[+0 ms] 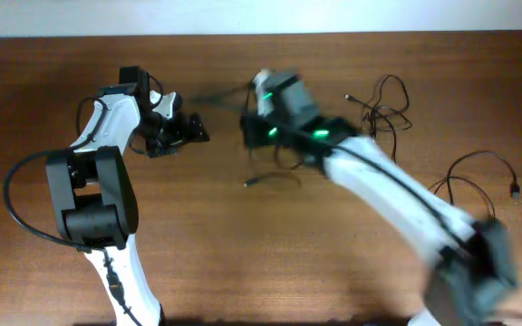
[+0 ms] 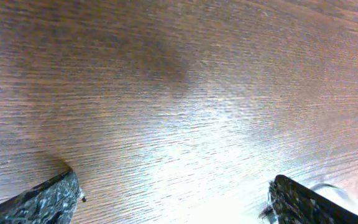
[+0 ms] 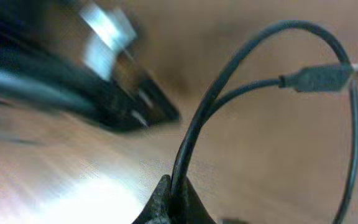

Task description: Untangle cables

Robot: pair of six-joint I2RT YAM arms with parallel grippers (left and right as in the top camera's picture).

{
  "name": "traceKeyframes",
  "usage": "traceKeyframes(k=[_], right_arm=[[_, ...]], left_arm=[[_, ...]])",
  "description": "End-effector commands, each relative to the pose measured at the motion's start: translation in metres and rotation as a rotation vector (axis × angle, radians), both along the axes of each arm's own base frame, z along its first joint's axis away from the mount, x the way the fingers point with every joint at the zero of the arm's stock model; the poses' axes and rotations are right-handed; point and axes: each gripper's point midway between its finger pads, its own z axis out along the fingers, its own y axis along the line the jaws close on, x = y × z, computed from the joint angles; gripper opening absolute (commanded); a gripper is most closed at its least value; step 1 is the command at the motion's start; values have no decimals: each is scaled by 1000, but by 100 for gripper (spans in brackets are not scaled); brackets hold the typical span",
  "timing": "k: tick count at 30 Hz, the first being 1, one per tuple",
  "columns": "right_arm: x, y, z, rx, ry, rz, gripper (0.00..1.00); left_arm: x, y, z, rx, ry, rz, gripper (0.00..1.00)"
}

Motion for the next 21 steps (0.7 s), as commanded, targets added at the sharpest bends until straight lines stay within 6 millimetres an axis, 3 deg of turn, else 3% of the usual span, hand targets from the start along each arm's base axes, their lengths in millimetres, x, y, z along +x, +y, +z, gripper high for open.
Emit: traceKeyframes(k=[1,2,4,6,10,11,13,14,17,21], right_arm=[[2,-41,96,-9,-306,37,4],[6,-57,109,-23,-358,23,4],[23,-89,112,-37,-361,-50,4],[44,-126,89,-78,-298,-131,4],[65,-165,37,-129,-143,-220,8],[68,-169,27,-126,-108,-239,23],[68,-171,5,-149,-50,-237,84],[65,-171,-1,-158,-25,-235,99],[49,-175,-25,-199,86,-224,99],[48,-175,-26,-201,92,-225,98]], left_arm=[[4,1,0,5,-12,-7,99],[4,1,0,5,-12,-7,99],[4,1,0,5,-12,-7,99],[4,1,0,5,-12,-7,99],[4,1,0,5,-12,-7,99],[4,1,0,5,-12,-7,99],[4,1,0,5,-12,-7,99],[4,1,0,5,-12,-7,99],[4,1,0,5,-12,-7,99],[4,1,0,5,-12,-7,99]])
